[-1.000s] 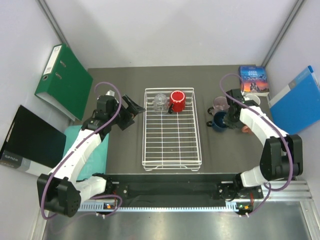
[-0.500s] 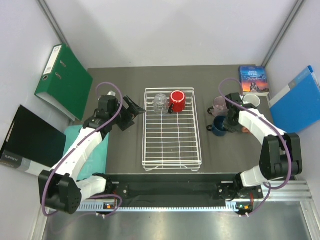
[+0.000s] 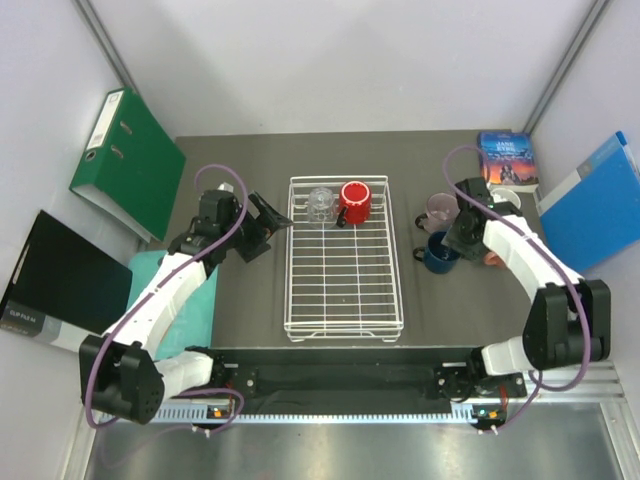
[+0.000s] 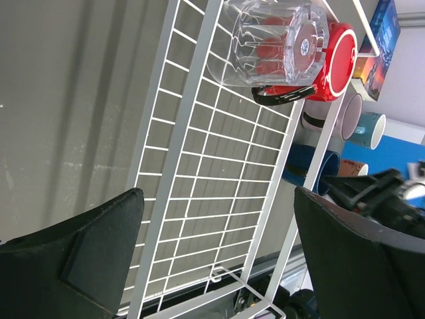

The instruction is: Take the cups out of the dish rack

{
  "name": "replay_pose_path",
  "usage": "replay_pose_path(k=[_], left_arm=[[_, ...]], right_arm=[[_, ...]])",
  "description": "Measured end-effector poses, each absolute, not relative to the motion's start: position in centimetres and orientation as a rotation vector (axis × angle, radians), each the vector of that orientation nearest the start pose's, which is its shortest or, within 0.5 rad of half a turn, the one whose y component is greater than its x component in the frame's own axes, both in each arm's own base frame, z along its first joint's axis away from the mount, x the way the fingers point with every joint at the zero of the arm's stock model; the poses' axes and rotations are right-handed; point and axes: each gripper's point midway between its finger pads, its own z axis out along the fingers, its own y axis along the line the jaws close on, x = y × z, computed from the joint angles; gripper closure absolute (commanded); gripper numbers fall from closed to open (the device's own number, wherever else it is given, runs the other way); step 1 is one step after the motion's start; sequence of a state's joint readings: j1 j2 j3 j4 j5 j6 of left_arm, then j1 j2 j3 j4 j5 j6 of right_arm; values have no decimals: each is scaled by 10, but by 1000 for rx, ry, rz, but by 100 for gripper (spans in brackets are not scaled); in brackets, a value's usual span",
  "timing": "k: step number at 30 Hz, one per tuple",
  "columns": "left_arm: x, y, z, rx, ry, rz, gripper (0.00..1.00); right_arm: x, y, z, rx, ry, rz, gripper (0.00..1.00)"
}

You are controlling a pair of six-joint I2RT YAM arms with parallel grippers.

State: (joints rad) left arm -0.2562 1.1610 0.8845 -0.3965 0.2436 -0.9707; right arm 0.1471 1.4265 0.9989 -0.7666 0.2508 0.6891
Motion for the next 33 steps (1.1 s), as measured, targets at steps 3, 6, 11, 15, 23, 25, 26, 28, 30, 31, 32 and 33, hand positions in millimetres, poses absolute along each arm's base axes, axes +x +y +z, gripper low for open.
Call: replay_pose_path(k=[3, 6, 11, 15, 23, 25, 26, 28, 30, 31, 32, 33], left_arm=[[307, -158, 180, -695, 2285, -891, 1], [310, -157, 183, -680, 2280, -877, 1], [321, -156, 193, -646, 2260, -851, 1], [332, -155, 203, -615, 2245, -824, 1], [340, -165, 217, -506, 2269, -716, 1], [342, -173, 222, -459, 2284, -679, 1], [343, -175, 224, -443, 2285, -664, 1], [343, -178, 225, -416, 2287, -643, 1], [341, -176, 222, -408, 2298, -620, 1], [339, -172, 219, -407, 2309, -592, 1], [338, -170, 217, -406, 2317, -575, 1], [337, -167, 215, -405, 2323, -556, 1]], right_arm=[[301, 32, 119, 745, 2508, -34, 55], [310, 40, 166, 694, 2411, 38, 53], [311, 54, 243, 591, 2236, 161, 45], [301, 63, 269, 514, 2170, 221, 36], [318, 128, 268, 250, 2195, 365, 18], [324, 154, 262, 158, 2221, 377, 10], [330, 168, 261, 115, 2224, 383, 8], [341, 194, 261, 33, 2231, 385, 3], [353, 214, 260, -21, 2229, 376, 1], [361, 224, 259, -46, 2227, 369, 0], [368, 232, 257, -64, 2223, 359, 0], [374, 239, 254, -79, 2224, 348, 0]])
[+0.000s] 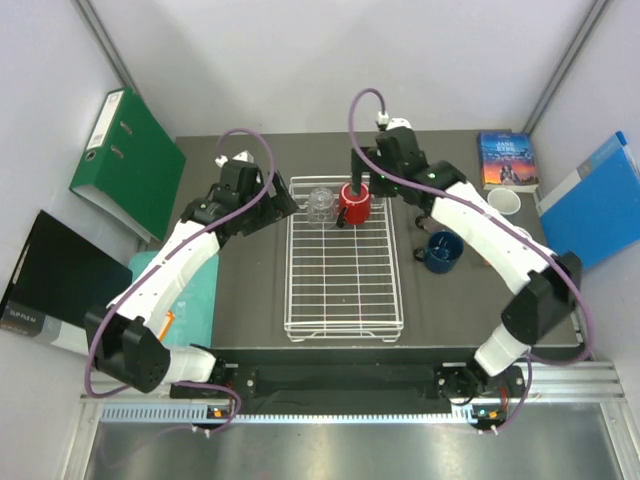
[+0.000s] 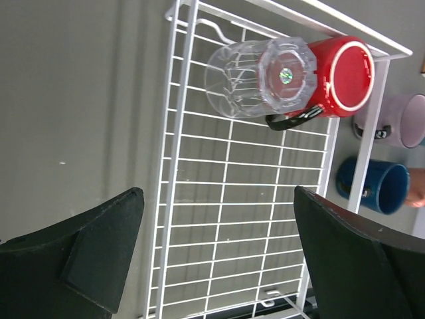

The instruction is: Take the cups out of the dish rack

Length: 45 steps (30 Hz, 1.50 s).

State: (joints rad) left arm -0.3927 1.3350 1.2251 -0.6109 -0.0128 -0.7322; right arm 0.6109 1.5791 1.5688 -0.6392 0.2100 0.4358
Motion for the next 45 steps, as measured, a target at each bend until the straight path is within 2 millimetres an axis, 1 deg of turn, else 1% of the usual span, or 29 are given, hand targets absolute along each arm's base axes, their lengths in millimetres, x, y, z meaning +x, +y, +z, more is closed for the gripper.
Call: replay_pose_path(k=[2, 5, 7, 9, 13, 15, 17, 19, 22, 24, 25, 27, 29, 31, 33, 34, 37, 39, 41, 43, 45], left_arm=[[337, -165, 213, -403, 2326, -536, 1], [335, -163, 212, -392, 2336, -524, 1], [335, -163, 212, -383, 2336, -520, 1], [335, -163, 212, -376, 2335, -518, 1], [337, -163, 211, -356, 2339, -510, 1], [343, -166, 210, -348, 2342, -507, 1], [351, -171, 209, -343, 2341, -514, 1], [356, -177, 206, -332, 2344, -520, 1], [359, -192, 207, -289, 2347, -530, 1], [362, -211, 215, -226, 2335, -537, 1], [364, -224, 221, -190, 2324, -546, 1], [373, -250, 232, -127, 2296, -572, 1], [383, -273, 239, -76, 2277, -591, 1], [395, -290, 239, -48, 2269, -600, 1], [411, -300, 231, -29, 2274, -584, 1], [416, -302, 226, -25, 2281, -576, 1], [426, -306, 205, 4, 2314, -539, 1], [429, -307, 191, 30, 2342, -510, 1], [432, -308, 181, 52, 2361, -489, 1], [435, -310, 178, 66, 2368, -479, 1], [440, -313, 178, 81, 2363, -478, 1]], right_arm=[[386, 250, 246, -100, 2232, 327, 0], [401, 259, 232, -108, 2256, 294, 0], [407, 262, 222, -106, 2271, 278, 0], [407, 262, 212, -107, 2293, 263, 0], [411, 264, 216, -94, 2275, 271, 0], [413, 264, 217, -90, 2276, 261, 0], [420, 266, 222, -80, 2262, 257, 0], [421, 266, 223, -68, 2260, 254, 0], [416, 260, 223, -49, 2253, 251, 0], [404, 250, 224, -42, 2257, 239, 0], [398, 244, 228, -35, 2253, 235, 0], [391, 236, 245, -16, 2219, 239, 0], [384, 227, 271, 9, 2164, 258, 0], [375, 218, 300, 40, 2100, 292, 0], [363, 208, 328, 67, 2035, 324, 0], [357, 202, 340, 81, 2007, 336, 0], [341, 187, 367, 114, 1939, 361, 0], [332, 177, 378, 131, 1909, 369, 0], [325, 171, 380, 141, 1902, 371, 0], [321, 168, 375, 144, 1912, 364, 0], [319, 166, 366, 142, 1934, 350, 0]])
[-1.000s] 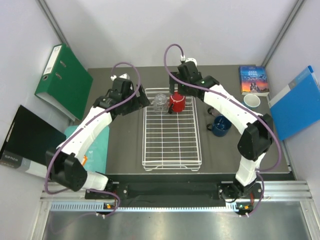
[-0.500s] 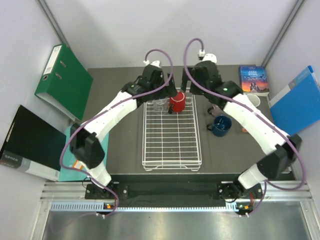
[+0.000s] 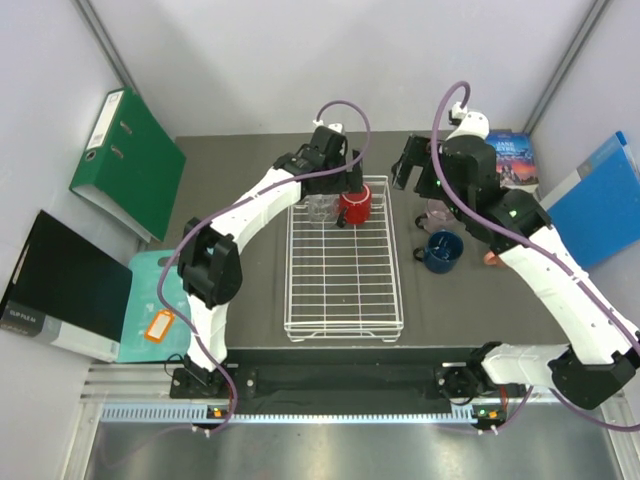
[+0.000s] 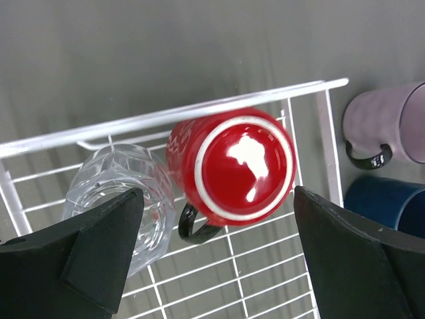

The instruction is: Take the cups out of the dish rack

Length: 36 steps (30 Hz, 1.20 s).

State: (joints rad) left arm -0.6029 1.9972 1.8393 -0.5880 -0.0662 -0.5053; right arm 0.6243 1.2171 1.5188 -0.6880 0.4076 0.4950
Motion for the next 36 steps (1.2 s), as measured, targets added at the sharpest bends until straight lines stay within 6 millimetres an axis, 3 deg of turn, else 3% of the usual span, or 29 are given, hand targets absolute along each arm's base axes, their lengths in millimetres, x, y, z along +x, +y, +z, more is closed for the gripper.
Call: replay_pose_path(k=[7, 14, 20, 24, 36], left_arm=[[451, -323, 183, 98, 2337, -495, 1], [453, -336, 174, 117, 2346, -498, 1], [457, -356, 184, 152, 2313, -517, 1], [461, -363, 174, 160, 2319, -514, 1], [465, -351, 174, 107, 2297, -441, 1]], right_arm=[[315, 164, 340, 134, 2000, 310, 0], [311, 160, 339, 134, 2003, 307, 0], [309, 155, 334, 149, 2010, 299, 0], [310, 152, 332, 156, 2012, 293, 0], [307, 146, 325, 175, 2021, 285, 0]])
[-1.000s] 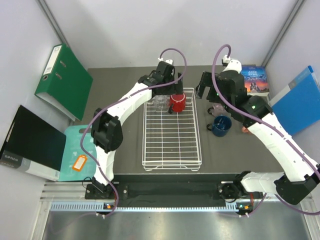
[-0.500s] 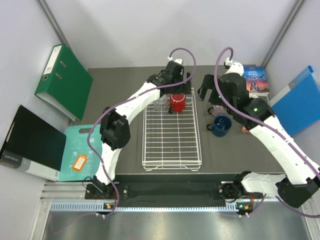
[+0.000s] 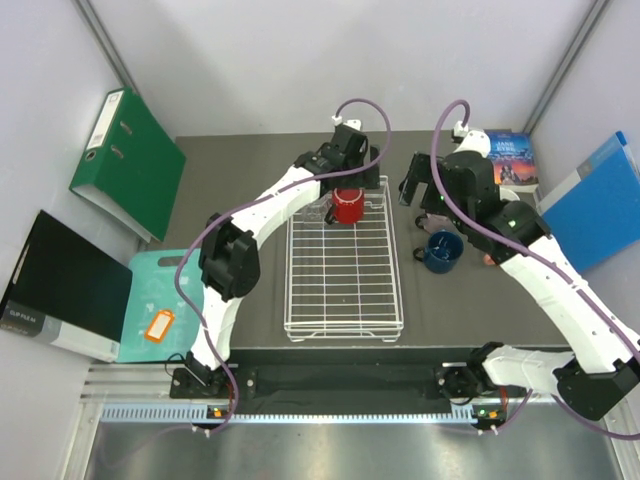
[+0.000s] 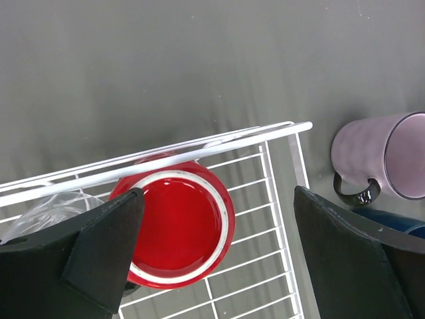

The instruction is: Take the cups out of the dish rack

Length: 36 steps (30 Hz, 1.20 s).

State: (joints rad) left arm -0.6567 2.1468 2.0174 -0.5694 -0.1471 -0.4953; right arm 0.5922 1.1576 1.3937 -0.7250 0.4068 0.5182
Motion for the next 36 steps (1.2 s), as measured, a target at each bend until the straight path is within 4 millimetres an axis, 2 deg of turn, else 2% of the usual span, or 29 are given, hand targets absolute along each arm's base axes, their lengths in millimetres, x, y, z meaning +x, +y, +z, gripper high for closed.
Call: replay_pose_path(k=[14, 28, 36], left_arm=[[469, -331, 181, 55, 2282, -344, 1], [462, -319, 163, 15, 2353, -308, 1], [459, -320, 140, 15, 2411, -294, 1]], right_arm=[[302, 144, 315, 179, 2038, 283, 0], [301, 141, 308, 181, 2053, 275, 0], [302, 140, 307, 183, 2054, 277, 0]])
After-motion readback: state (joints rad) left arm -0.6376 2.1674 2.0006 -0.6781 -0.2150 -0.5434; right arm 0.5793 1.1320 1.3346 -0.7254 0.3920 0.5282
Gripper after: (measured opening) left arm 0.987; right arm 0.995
